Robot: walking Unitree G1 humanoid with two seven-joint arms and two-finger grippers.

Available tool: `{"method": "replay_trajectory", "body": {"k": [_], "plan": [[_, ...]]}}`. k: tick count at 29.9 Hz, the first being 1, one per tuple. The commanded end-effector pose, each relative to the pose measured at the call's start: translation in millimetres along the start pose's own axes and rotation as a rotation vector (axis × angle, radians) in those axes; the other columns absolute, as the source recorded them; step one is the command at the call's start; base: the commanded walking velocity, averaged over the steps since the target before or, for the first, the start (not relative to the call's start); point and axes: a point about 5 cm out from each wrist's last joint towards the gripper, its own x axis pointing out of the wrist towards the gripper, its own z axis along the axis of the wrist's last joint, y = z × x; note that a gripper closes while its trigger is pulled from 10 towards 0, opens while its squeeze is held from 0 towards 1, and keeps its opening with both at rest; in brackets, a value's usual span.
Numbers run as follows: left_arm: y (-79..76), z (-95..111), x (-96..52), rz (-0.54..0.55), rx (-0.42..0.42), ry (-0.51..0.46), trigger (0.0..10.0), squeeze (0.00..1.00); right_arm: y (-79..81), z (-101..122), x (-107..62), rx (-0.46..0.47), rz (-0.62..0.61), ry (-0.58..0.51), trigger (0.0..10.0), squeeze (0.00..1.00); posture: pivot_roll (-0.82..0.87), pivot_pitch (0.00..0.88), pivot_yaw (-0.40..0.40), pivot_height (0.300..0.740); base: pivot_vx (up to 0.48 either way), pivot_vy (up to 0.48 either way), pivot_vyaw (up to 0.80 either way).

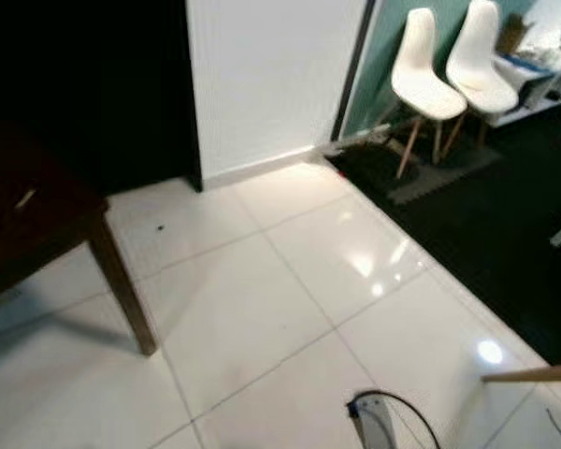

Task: Picking trash to rubbish bin

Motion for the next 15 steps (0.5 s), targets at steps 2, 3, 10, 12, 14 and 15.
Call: {"method": "replay_trajectory", "body": {"k": [2,3,10,12,14,15], "plan": [[1.0,-13.0,-2.3,0.000,0.006,0.047,10.0,0.00,4.6,-11.1,0.0,-0.001,0.010,0.036,10.0,0.00,0.25,0.084,-0.101,0.740,0.000,0.000,-0.80],[1.3,-12.2,-2.1,0.001,0.006,0.045,10.0,0.00,4.6,-11.1,0.0,-0.002,0.010,0.036,10.0,0.00,0.25,0.084,-0.101,0.740,0.000,0.000,-0.80],[0.9,-10.4,-1.7,-0.001,0.009,0.041,10.0,0.00,4.4,-10.2,0.0,-0.006,0.010,0.035,10.0,0.00,0.25,0.080,-0.102,0.740,0.000,0.000,-0.80],[0.6,-10.3,-1.7,-0.002,0.010,0.040,10.0,0.00,4.4,-10.0,0.0,-0.007,0.011,0.035,10.0,0.00,0.25,0.081,-0.101,0.740,0.000,0.000,-0.80],[0.3,-10.4,-1.6,-0.002,0.010,0.040,10.0,0.00,4.5,-9.9,0.0,-0.008,0.012,0.035,10.0,0.00,0.25,0.082,-0.104,0.740,0.000,0.000,-0.80],[0.0,-10.8,-1.7,-0.003,0.008,0.041,10.0,0.00,4.7,-9.9,0.1,-0.008,0.012,0.036,10.0,0.00,0.25,0.082,-0.104,0.740,0.000,0.000,-0.80]]}}
